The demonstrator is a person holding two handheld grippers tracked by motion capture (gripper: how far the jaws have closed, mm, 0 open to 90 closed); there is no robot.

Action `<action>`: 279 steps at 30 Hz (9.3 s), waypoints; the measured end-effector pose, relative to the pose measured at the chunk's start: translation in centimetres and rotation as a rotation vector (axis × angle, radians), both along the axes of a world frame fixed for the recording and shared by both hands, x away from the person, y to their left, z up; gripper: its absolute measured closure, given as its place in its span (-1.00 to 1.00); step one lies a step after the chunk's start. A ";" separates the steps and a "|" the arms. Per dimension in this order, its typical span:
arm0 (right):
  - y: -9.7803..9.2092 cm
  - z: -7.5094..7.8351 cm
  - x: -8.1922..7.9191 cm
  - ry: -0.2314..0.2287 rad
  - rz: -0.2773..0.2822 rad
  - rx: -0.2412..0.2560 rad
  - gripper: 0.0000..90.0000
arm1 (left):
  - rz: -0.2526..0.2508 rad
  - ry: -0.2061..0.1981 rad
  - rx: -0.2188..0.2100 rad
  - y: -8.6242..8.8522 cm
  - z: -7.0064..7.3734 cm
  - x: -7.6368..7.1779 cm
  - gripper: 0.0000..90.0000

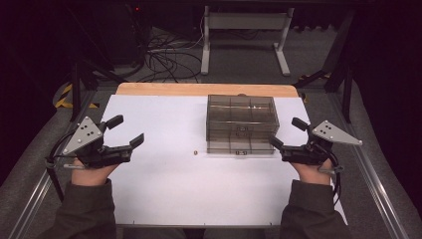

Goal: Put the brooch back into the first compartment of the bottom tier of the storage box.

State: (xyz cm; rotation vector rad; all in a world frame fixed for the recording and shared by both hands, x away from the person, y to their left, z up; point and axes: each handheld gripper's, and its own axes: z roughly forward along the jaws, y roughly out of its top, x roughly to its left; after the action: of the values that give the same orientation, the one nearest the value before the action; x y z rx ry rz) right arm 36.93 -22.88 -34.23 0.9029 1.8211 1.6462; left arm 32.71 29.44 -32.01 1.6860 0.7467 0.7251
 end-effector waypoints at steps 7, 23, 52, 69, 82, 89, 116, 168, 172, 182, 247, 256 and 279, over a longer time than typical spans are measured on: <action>0.2 0.1 0.0 0.003 0.009 -0.003 -0.99 | -0.020 0.007 0.010 -0.5 -0.2 0.2 -0.54; 0.6 0.1 0.1 0.014 0.006 -0.022 -0.98 | -0.063 0.046 0.047 -2.7 -1.6 1.3 -0.42; 0.4 0.2 0.0 0.010 -0.003 -0.024 -0.97 | -0.103 0.125 0.077 -5.8 -4.5 3.7 -0.33; 0.3 0.3 0.0 0.013 -0.008 -0.021 -0.97 | -0.121 0.150 0.078 -7.2 -5.5 5.0 -0.31; 0.2 0.3 -0.1 0.013 -0.011 -0.019 -0.97 | -0.128 0.169 0.091 -8.2 -6.5 6.0 -0.27; 0.2 0.4 -0.1 0.015 -0.011 -0.015 -0.97 | -0.128 0.185 0.094 -8.7 -7.1 6.5 -0.23; 0.1 0.4 -0.1 0.012 -0.011 -0.018 -0.96 | -0.127 0.242 0.117 -10.4 -9.3 8.5 -0.11; -0.1 0.6 -0.2 0.018 -0.011 -0.015 -0.96 | -0.132 0.362 0.228 -12.8 -13.3 10.2 0.33; -0.1 0.6 -0.2 0.018 -0.010 -0.013 -0.96 | -0.129 0.369 0.244 -13.1 -13.6 10.2 0.39; -0.1 0.6 -0.2 0.018 -0.009 -0.011 -0.95 | -0.117 0.392 0.279 -13.8 -14.0 10.4 0.52; -0.2 0.7 -0.3 0.014 -0.006 -0.009 -0.95 | -0.116 0.271 0.317 -16.7 -11.1 10.1 0.78; -0.2 0.7 -0.3 0.015 -0.005 -0.008 -0.95 | -0.123 0.262 0.312 -17.3 -11.0 10.2 0.78; -0.2 0.6 -0.2 0.016 -0.004 -0.008 -0.95 | -0.133 0.262 0.259 -18.1 -11.3 10.5 0.77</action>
State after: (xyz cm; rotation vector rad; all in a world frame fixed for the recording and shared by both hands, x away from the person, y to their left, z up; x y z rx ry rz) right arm 36.69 -23.12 -33.59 0.9176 1.8342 1.6324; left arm 43.23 11.33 -43.33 2.0735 0.7355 0.5297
